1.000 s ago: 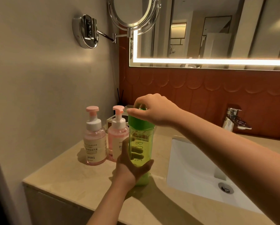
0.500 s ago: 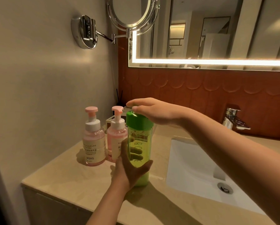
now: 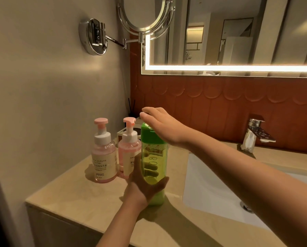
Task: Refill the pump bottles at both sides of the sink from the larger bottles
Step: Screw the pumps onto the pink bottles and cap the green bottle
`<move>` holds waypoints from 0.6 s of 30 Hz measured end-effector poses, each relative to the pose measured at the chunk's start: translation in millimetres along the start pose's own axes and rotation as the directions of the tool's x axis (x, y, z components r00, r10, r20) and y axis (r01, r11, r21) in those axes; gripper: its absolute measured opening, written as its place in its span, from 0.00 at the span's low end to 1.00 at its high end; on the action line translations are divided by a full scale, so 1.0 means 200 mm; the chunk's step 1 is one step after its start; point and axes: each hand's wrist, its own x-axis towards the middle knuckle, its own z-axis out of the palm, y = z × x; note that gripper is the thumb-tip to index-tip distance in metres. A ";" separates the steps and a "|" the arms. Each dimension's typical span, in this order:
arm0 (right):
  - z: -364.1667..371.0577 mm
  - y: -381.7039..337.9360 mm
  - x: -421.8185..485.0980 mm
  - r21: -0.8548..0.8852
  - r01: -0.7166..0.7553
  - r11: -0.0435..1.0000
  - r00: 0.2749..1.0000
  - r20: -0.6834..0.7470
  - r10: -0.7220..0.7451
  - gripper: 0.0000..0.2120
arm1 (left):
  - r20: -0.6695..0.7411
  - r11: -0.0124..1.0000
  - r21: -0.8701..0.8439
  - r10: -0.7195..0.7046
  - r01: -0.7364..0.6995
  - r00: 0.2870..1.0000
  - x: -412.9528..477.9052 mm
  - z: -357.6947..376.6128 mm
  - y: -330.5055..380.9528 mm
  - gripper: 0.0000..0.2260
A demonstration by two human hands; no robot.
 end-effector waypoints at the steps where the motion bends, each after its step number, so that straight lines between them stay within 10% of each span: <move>1: -0.02 0.00 -0.01 0.094 -0.015 0.996 0.998 0.066 0.009 0.26 | 0.007 1.000 -0.005 -0.003 0.003 1.000 0.00 0.00 -0.01 0.38; 7: -0.13 0.05 -0.05 0.136 -0.008 0.991 0.971 0.239 -0.025 0.23 | 0.021 0.991 -0.099 -0.089 0.091 0.996 -0.02 0.01 -0.02 0.32; 14: -0.09 -0.01 -0.03 -0.193 0.002 0.981 1.000 -0.005 -0.003 0.26 | 0.010 1.000 0.013 -0.018 0.017 1.000 0.00 0.00 0.00 0.37; 18: 0.01 -0.01 -0.02 -0.648 -0.088 0.756 0.947 -0.290 -0.139 0.29 | -0.011 0.999 0.035 0.021 -0.020 1.000 0.02 0.00 0.01 0.37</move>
